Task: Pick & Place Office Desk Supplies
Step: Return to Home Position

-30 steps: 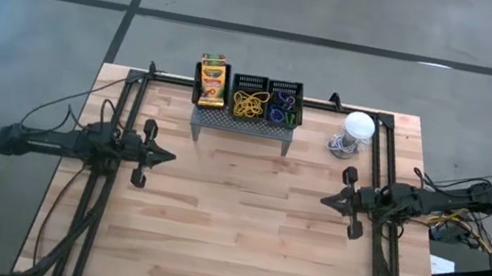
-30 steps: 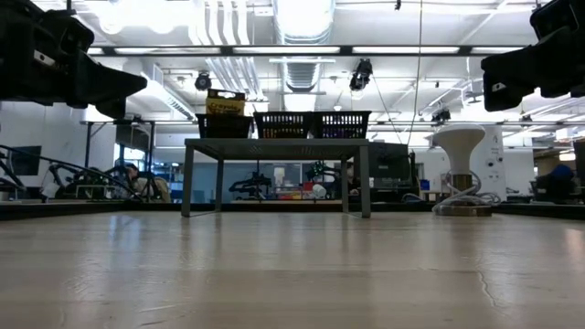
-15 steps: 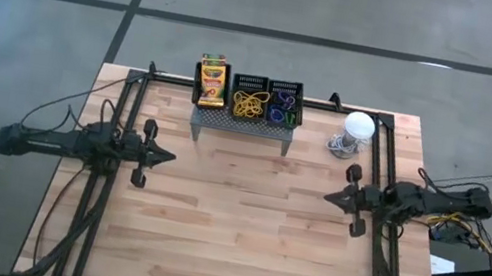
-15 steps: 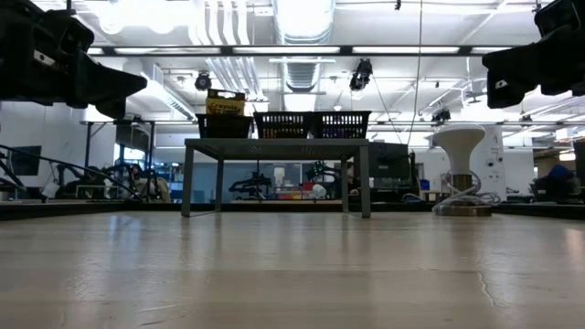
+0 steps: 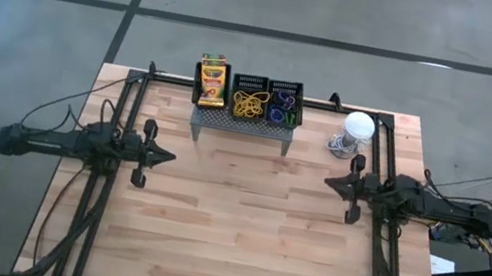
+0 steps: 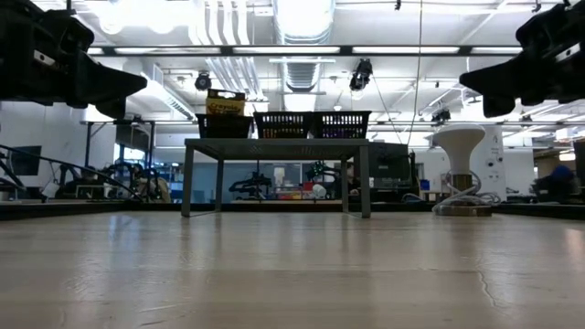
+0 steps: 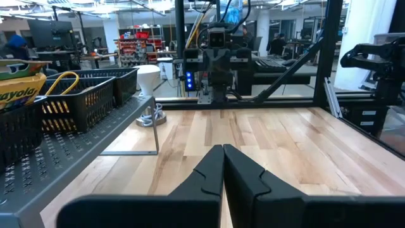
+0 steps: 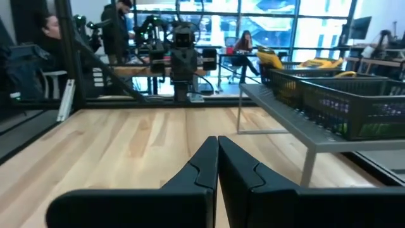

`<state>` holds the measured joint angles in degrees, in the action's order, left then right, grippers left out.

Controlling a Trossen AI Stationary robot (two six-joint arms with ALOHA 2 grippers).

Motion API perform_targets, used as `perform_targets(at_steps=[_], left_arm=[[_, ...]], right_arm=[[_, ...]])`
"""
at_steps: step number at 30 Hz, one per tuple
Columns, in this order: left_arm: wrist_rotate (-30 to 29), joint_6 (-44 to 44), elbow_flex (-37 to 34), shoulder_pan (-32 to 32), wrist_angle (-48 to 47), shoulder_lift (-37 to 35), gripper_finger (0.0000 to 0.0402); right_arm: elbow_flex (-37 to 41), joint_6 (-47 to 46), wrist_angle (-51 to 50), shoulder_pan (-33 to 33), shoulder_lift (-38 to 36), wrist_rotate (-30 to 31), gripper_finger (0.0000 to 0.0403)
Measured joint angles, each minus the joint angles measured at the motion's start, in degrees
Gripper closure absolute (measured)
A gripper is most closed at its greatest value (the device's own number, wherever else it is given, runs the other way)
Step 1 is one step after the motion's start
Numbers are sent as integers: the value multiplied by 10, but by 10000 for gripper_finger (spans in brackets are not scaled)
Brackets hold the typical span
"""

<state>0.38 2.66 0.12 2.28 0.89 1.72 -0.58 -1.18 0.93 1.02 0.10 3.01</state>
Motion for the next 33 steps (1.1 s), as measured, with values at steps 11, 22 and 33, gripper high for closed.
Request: perform_targets(at_steps=[11,22,33], left_arm=[[0,0,0,0,0,0,387],[0,0,0,0,0,0,387],[0,0,0,0,0,0,387]], right_arm=[[0,-1,1,2,19,0,394],[0,-2,0,1,20,0,394],[0,-2,0,1,20,0,394]])
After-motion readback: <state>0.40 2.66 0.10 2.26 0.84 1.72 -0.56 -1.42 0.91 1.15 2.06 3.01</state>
